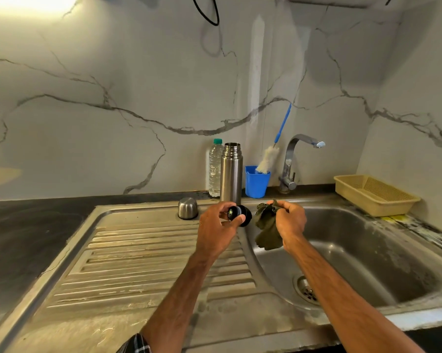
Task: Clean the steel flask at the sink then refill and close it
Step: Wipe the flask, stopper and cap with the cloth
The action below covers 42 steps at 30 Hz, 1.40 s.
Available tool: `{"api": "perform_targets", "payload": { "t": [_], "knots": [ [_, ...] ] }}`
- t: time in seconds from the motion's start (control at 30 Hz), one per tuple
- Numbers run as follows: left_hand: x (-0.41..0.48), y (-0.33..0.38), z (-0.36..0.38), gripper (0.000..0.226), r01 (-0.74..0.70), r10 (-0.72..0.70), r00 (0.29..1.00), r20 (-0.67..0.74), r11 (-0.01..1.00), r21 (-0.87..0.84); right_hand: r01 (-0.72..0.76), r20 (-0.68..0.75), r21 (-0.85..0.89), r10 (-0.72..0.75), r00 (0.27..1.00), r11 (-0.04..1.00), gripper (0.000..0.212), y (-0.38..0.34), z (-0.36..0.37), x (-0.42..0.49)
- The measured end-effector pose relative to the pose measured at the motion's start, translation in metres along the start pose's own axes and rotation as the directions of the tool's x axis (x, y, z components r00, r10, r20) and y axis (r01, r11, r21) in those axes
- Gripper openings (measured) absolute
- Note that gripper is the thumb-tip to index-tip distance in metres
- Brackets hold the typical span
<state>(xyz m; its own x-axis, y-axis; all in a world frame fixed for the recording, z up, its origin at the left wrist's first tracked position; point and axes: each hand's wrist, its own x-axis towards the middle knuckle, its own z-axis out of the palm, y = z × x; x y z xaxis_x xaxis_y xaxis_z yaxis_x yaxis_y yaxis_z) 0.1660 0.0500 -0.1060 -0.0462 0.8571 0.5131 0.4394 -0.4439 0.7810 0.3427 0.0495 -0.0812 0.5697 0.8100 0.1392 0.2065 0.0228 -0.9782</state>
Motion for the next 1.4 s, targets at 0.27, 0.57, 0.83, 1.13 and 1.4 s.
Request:
{"api": "perform_targets", "payload": {
  "t": [0.27,0.57,0.83,1.13,1.4],
  "knots": [
    [0.004,-0.016,-0.003,0.036,0.043,-0.044,0.999,-0.011,0.998,-0.034,-0.014,0.068,0.021,0.013,0.998,1.000,0.035,0.021,0.013,-0.011],
    [0.013,-0.017,-0.012,0.036,0.036,-0.034,0.997,-0.071,0.999,0.030,-0.182,0.121,0.318,0.151,0.981,0.931,0.036,0.018,0.013,-0.006],
    [0.060,-0.025,-0.019,0.025,0.051,-0.039,0.998,-0.041,0.939,0.340,-0.198,0.150,0.401,0.149,0.977,0.894,0.032,0.017,0.017,-0.004],
    [0.101,-0.050,-0.016,0.029,0.085,-0.170,0.982,0.087,0.799,0.595,-0.176,0.157,0.364,0.126,0.980,0.914,0.032,0.021,0.019,0.000],
    [0.109,-0.066,-0.012,0.040,0.064,-0.171,0.978,0.121,0.793,0.605,-0.159,0.151,0.360,0.111,0.982,0.919,0.031,0.023,0.019,0.005]
  ]
}}
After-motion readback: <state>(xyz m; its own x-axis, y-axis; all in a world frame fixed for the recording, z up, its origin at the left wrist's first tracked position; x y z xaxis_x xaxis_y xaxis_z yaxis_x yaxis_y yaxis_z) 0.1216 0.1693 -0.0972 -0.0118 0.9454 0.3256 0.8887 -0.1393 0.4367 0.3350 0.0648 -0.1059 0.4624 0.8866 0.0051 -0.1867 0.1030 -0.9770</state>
